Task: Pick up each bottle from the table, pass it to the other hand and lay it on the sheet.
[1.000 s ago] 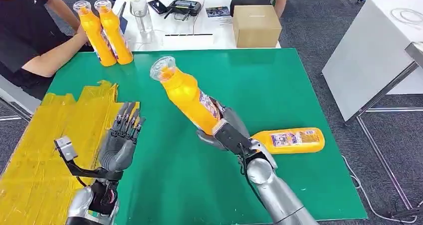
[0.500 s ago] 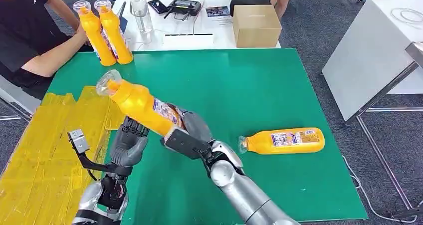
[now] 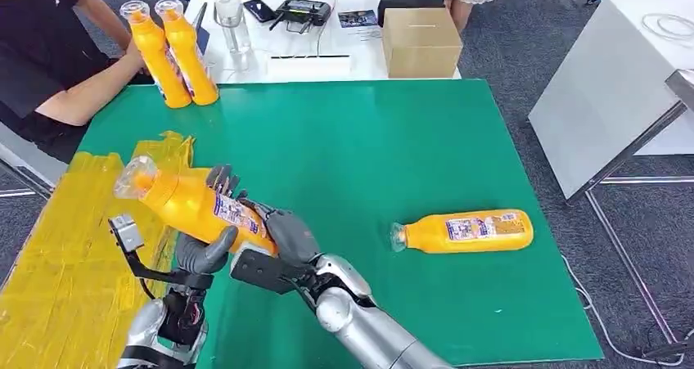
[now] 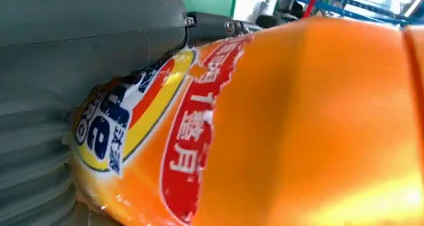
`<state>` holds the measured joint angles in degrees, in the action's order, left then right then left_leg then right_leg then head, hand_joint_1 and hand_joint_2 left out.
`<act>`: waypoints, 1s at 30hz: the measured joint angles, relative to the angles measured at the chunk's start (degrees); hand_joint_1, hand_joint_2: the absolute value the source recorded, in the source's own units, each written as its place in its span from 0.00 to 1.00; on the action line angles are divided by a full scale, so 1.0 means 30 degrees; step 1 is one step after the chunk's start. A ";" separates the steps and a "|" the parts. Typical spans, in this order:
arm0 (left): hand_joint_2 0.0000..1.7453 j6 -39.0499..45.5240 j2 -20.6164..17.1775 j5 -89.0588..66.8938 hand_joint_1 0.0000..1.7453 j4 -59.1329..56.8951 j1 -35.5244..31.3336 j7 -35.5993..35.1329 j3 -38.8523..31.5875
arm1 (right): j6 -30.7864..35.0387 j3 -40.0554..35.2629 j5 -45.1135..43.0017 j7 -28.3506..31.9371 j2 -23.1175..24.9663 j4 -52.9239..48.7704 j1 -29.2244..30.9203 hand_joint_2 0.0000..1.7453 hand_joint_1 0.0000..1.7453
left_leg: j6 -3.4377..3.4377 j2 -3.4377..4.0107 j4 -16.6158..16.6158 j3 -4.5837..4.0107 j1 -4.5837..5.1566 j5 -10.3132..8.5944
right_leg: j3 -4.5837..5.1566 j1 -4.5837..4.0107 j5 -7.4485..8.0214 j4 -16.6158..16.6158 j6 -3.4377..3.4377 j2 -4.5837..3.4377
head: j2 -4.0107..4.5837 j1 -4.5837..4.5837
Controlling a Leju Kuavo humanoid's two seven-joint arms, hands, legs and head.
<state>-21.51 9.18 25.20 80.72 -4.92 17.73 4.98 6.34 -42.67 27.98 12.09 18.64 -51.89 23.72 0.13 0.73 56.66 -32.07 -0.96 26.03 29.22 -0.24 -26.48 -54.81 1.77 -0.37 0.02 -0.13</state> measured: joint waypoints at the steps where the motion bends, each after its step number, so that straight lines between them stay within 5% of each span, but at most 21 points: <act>1: 1.00 0.0007 -0.0015 -0.0007 0.00 0.0000 0.0037 0.0000 -0.0007 | 0.0000 -0.0044 0.0007 0.0000 0.0007 0.0073 0.0001 1.00 1.00 | 0.0000 -0.0006 0.0000 0.0000 0.0001 0.0000 | -0.0001 0.0000 0.0000 0.0000 0.0000 -0.0002 | 0.0000 -0.0007; 15: 1.00 0.0146 -0.0051 -0.0007 0.01 0.0000 0.0310 0.0015 -0.0073 | 0.0022 -0.0299 0.0015 0.0007 0.0073 0.0466 0.0010 1.00 1.00 | -0.0002 -0.0001 0.0000 0.0002 0.0000 -0.0001 | 0.0001 0.0009 0.0000 0.0000 0.0000 -0.0003 | 0.0000 -0.0007; 16: 1.00 0.0196 -0.0051 -0.0007 0.94 0.0000 0.0328 0.0036 -0.0102 | 0.0022 -0.0349 0.0037 0.0014 0.0117 0.0523 -0.0006 1.00 1.00 | -0.0002 0.0002 0.0000 0.0001 0.0000 -0.0001 | 0.0003 0.0009 0.0000 -0.0001 0.0000 -0.0003 | 0.0000 -0.0007; 17: 1.00 0.0241 -0.0051 -0.0037 1.00 0.0000 0.0351 0.0073 -0.0145 | 0.0022 -0.0408 0.0044 0.0007 0.0153 0.0583 -0.0003 1.00 1.00 | -0.0002 0.0003 0.0000 0.0001 0.0000 -0.0001 | 0.0004 0.0008 0.0000 -0.0001 0.0000 -0.0004 | 0.0000 0.0000; 30: 1.00 0.0627 -0.0051 -0.1027 1.00 0.0197 0.0589 0.0765 -0.0321 | 0.0350 -0.0663 -0.0014 0.0080 0.0211 0.0925 -0.0004 1.00 1.00 | -0.0002 0.0004 0.0000 0.0003 0.0001 -0.0002 | 0.0008 0.0015 0.0000 0.0000 0.0000 -0.0004 | 0.0000 -0.0007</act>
<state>-19.63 9.03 22.12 81.31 -3.15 20.02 4.02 7.39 -44.65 27.93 12.33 19.28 -49.11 23.70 0.12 0.74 56.66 -32.06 -0.96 26.02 29.24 -0.19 -26.48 -54.81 1.77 -0.38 0.02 -0.15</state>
